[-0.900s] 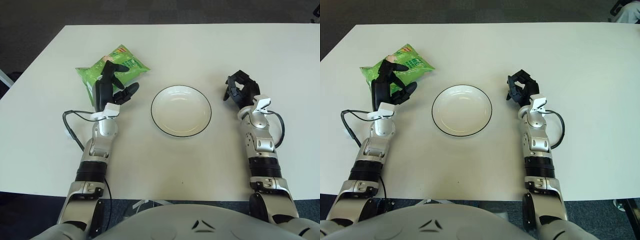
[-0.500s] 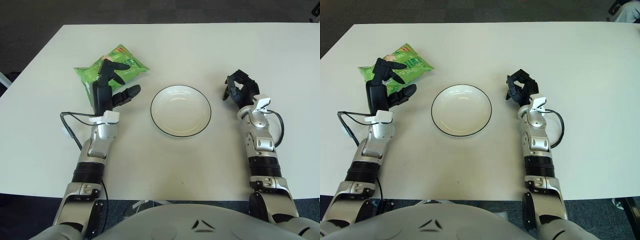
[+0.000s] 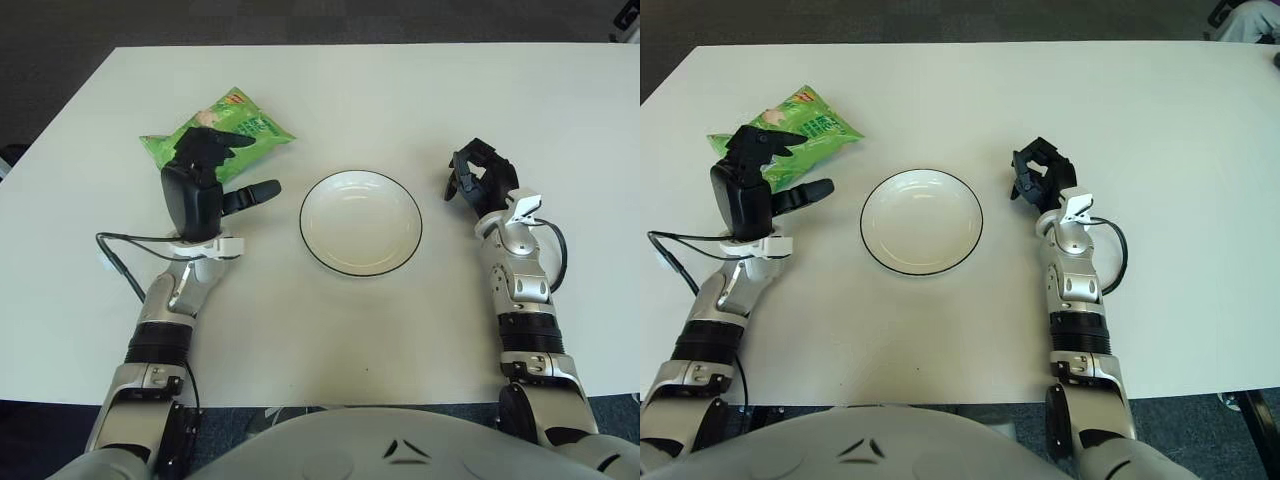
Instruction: Put the snack into the plate.
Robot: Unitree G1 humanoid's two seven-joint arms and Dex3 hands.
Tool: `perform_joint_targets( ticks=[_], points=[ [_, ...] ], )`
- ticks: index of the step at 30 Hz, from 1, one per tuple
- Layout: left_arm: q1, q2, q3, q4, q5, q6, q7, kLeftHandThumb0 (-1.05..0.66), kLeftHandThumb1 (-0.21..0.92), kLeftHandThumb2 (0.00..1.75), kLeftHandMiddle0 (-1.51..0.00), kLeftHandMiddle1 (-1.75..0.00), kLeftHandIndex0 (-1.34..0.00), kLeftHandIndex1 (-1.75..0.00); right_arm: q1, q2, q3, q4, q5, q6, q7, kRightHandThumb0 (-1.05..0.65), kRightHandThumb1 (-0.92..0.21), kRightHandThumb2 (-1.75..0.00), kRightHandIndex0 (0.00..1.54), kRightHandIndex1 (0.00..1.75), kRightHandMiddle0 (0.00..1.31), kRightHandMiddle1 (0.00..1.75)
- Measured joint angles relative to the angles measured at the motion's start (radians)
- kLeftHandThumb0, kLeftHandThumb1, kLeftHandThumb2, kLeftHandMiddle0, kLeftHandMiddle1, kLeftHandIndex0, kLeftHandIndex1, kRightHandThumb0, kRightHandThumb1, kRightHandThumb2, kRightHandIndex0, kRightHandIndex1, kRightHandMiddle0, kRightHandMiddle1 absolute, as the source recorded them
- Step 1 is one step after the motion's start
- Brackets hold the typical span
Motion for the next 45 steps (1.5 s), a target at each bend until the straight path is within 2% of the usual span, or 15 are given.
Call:
perform_joint_targets(
  ticks=[2,3,5,8,12,19,23,28,32,39,45],
  points=[
    [-0.014,0.025,-0.013,0.029,0.022,-0.002,0.013,-0.25,0.92,0.29,-0.54,-0.73,-0.41,-1.47,0.0,0.0,0.001,0.0,0.0,-0.001,0.001,-0.42,-0.92,-0.42,1.0,1.75,0.68,1.65],
    [-0.021,0.039,-0.02,0.041,0.038,-0.001,0.019,-0.3,0.92,0.27,-0.53,-0.62,-0.38,-1.33,0.0,0.0,0.001,0.0,0.0,-0.001,0.001,-0.42,-0.92,-0.42,1.0,1.75,0.68,1.65],
    [-0.036,0.079,-0.037,0.064,0.083,0.011,0.026,-0.44,0.92,0.2,-0.51,-0.27,-0.4,-0.8,0.0,0.0,0.001,0.0,0.0,-0.001,0.002,-0.42,-0.92,-0.42,1.0,1.75,0.68,1.66],
    [-0.057,0.125,-0.051,0.088,0.123,0.043,0.026,-0.53,0.92,0.16,-0.44,-0.09,-0.39,-0.46,0.0,0.0,0.001,0.0,0.001,-0.001,0.002,-0.42,-0.92,-0.42,1.0,1.75,0.68,1.66],
    [-0.086,0.156,-0.067,0.113,0.141,0.093,0.026,-0.59,0.92,0.13,-0.39,-0.02,-0.37,-0.32,0.002,0.0,0.0,0.0,0.001,-0.001,0.003,-0.42,-0.92,-0.42,1.0,1.75,0.68,1.67],
    [-0.116,0.159,-0.092,0.122,0.156,0.265,-0.036,-0.67,0.92,0.16,-0.31,0.0,-0.33,-0.19,0.004,0.0,0.0,0.0,0.002,-0.006,0.012,-0.42,-0.92,-0.43,1.0,1.75,0.68,1.68],
    [-0.116,0.156,-0.102,0.106,0.151,0.372,-0.127,-0.71,0.92,0.17,-0.21,0.0,-0.28,-0.14,0.004,0.0,-0.001,0.0,0.002,-0.01,0.015,-0.42,-0.92,-0.43,0.99,1.75,0.67,1.69],
    [-0.114,0.137,-0.104,0.034,0.097,0.489,-0.31,-0.74,0.92,0.17,-0.08,0.0,-0.21,-0.09,0.003,0.0,-0.002,0.0,0.003,-0.014,0.018,-0.42,-0.92,-0.43,0.99,1.75,0.67,1.69],
    [-0.12,0.124,-0.106,0.011,0.048,0.528,-0.384,-0.77,0.92,0.17,-0.02,0.0,-0.17,-0.05,0.003,0.0,-0.004,0.001,0.002,-0.014,0.02,-0.42,-0.92,-0.44,0.99,1.75,0.67,1.69],
    [-0.167,0.121,-0.129,0.098,0.031,0.552,-0.387,-0.8,0.92,0.17,0.0,0.0,-0.15,-0.04,0.003,0.001,-0.004,0.001,0.002,-0.007,0.02,-0.42,-0.92,-0.44,0.99,1.75,0.67,1.7],
    [-0.19,0.118,-0.141,0.121,0.029,0.616,-0.402,-0.83,0.92,0.19,0.0,0.0,-0.14,-0.03,0.003,0.001,-0.004,0.001,0.001,-0.007,0.021,-0.42,-0.92,-0.45,0.98,1.75,0.67,1.71]
  ],
)
